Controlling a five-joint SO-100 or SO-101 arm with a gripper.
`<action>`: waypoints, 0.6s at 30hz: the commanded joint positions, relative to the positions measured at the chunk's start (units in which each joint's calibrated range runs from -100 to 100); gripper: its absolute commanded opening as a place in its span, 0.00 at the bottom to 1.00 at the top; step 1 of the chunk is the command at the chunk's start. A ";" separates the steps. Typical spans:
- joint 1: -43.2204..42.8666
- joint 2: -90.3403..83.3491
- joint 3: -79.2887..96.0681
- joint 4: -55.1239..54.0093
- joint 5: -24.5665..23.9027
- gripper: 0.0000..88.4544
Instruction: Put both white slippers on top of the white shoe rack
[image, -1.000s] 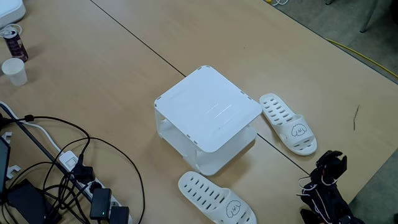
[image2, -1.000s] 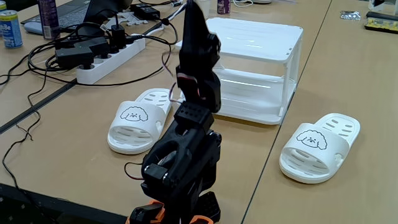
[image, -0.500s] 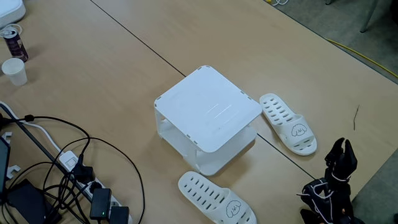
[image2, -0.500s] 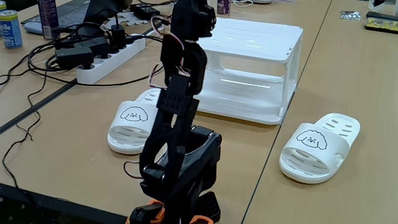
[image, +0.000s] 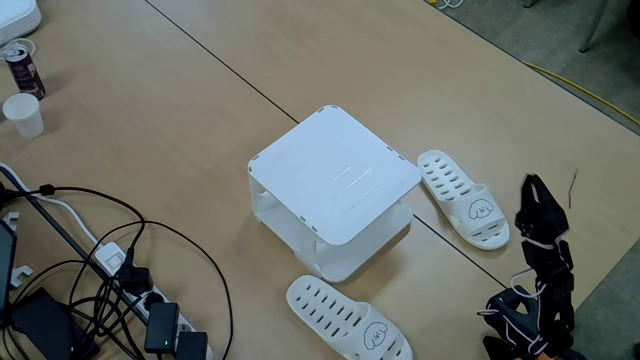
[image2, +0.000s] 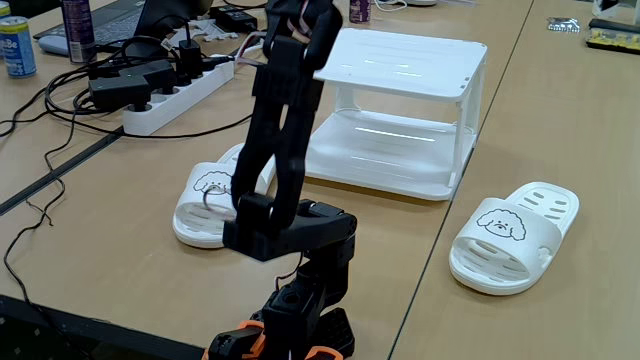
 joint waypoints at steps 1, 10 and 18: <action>-1.14 5.41 -5.31 15.29 0.42 0.01; -24.49 5.50 1.36 30.82 0.42 0.01; -32.88 5.33 19.50 30.82 0.42 0.01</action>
